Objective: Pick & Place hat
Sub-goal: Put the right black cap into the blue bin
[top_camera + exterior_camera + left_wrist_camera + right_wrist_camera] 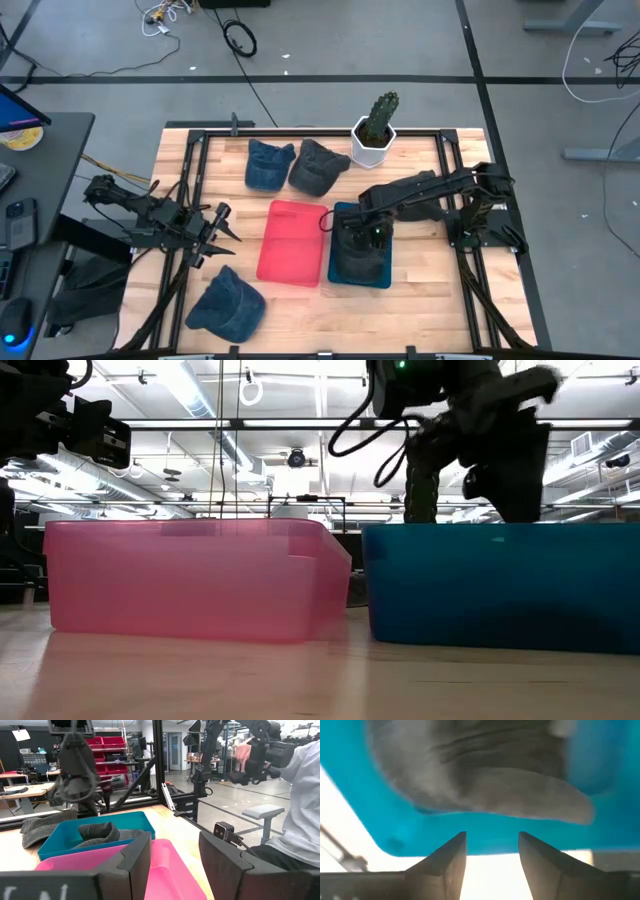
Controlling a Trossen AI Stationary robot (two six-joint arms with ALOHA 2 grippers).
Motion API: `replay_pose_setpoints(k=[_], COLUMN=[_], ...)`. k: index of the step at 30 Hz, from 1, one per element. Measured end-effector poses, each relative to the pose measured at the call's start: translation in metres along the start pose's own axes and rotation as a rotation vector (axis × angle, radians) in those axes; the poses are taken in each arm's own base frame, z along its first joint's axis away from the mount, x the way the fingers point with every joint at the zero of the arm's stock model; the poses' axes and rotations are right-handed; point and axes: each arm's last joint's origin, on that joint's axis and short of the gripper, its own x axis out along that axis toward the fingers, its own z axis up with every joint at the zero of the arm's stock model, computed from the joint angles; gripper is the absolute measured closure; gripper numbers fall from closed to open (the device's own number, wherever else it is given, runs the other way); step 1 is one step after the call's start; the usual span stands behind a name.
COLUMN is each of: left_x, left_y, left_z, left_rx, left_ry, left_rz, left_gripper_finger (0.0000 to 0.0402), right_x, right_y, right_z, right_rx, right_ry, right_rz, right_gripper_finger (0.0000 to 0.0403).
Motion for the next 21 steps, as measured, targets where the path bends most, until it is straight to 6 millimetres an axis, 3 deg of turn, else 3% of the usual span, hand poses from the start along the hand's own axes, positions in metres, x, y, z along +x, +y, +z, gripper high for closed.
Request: replay_pose_setpoints(k=[7, 12, 17, 21], left_x=[0.000, 0.000, 0.000, 0.000], left_y=[0.000, 0.000, 0.000, 0.000], left_z=[0.000, 0.000, 0.000, 0.000], left_rx=[0.000, 0.000, 0.000, 0.000], left_ry=[0.001, 0.001, 0.000, 0.000], left_rz=[0.000, 0.000, 0.000, 0.000], left_gripper_finger=[0.0232, 0.0232, 0.0232, 0.0232], right_x=[-0.018, -0.046, -0.066, -0.065], right_y=[-0.012, -0.021, -0.037, -0.058], right_z=[-0.009, -0.024, -0.049, -0.073], right_rx=[0.238, 0.344, 0.442, 0.581], right_ry=[-0.129, -0.328, -0.414, -0.439], right_rz=[-0.161, -0.242, -0.184, -0.163], right_gripper_finger=[0.0220, 0.0220, 0.0220, 0.0220])
